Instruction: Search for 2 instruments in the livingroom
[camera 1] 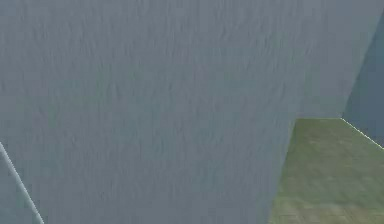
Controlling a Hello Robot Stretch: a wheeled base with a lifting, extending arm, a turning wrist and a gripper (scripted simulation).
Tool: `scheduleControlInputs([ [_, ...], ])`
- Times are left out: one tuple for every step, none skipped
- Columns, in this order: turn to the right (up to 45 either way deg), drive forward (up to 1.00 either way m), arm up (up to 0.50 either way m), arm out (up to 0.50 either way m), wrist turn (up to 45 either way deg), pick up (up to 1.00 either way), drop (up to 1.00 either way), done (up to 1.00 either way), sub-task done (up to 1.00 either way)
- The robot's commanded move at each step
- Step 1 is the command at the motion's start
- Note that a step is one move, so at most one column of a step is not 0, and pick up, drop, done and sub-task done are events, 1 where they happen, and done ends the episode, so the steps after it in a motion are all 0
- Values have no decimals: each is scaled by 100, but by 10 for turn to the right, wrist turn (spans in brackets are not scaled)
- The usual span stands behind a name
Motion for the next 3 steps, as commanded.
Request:
scheduleControlInputs([
  [450, 0, 0, 0, 0, 0, 0, 0, 0],
  [420, 0, 0, 0, 0, 0, 0, 0, 0],
  [0, 100, 0, 0, 0, 0, 0, 0, 0],
])
